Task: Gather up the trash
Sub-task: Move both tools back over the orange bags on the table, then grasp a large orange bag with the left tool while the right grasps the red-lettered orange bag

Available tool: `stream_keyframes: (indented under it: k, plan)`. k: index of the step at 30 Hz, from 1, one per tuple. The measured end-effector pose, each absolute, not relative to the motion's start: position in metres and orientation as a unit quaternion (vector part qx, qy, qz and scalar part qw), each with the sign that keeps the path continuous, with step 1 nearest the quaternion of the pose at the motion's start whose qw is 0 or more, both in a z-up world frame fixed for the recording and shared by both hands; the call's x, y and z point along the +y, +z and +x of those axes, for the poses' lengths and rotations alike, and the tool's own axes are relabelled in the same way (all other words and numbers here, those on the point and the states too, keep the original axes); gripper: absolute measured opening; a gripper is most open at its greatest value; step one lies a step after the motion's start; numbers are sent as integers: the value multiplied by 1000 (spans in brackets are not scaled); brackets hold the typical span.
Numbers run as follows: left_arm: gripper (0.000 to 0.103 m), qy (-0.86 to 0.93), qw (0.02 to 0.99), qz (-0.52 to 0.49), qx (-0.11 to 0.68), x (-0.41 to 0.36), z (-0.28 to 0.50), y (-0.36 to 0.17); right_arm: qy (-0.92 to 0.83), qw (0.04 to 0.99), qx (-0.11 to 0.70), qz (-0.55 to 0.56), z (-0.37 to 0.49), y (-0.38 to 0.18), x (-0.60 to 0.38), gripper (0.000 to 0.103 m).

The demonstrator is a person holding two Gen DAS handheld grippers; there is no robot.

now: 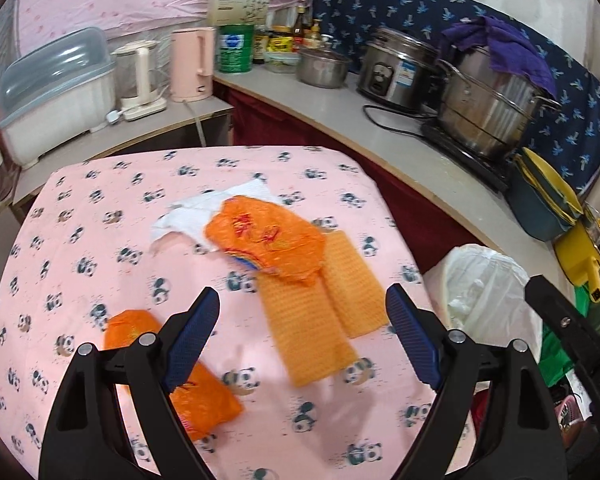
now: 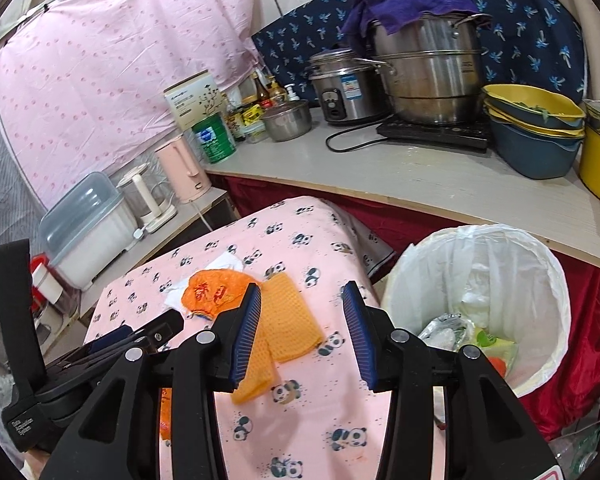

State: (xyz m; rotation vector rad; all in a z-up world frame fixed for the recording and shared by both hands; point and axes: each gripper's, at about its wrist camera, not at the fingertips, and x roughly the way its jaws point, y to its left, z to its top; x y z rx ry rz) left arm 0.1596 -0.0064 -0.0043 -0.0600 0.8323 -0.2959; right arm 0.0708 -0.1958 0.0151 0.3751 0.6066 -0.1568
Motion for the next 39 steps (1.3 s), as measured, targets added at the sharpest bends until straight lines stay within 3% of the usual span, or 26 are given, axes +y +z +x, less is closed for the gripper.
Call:
stream_keyframes:
  k: [14,27,30,32,34,39]
  plan:
    - [86,-21,870,-88,485,85,165,-59,-34,931,327,156,102,2,-141,49]
    - [85,-14,802,-159,575,109,177,-126,-2,918,371,142,142,-32,-105,49]
    - [73,-22,814,-139,564,104,180,-123,1,914,382,139,154,-42,-102,49]
    - [45,-39,817,-130,560,101,185,-120,3,910,390,138,164,-49,-101,49]
    - [34,-53,817,-128,560,98,192,-119,5,907,398,138,176,-56,-99,49]
    - [25,-70,833,-105,539,90,211,-107,3,902,410,134,206,-69,-101,49]
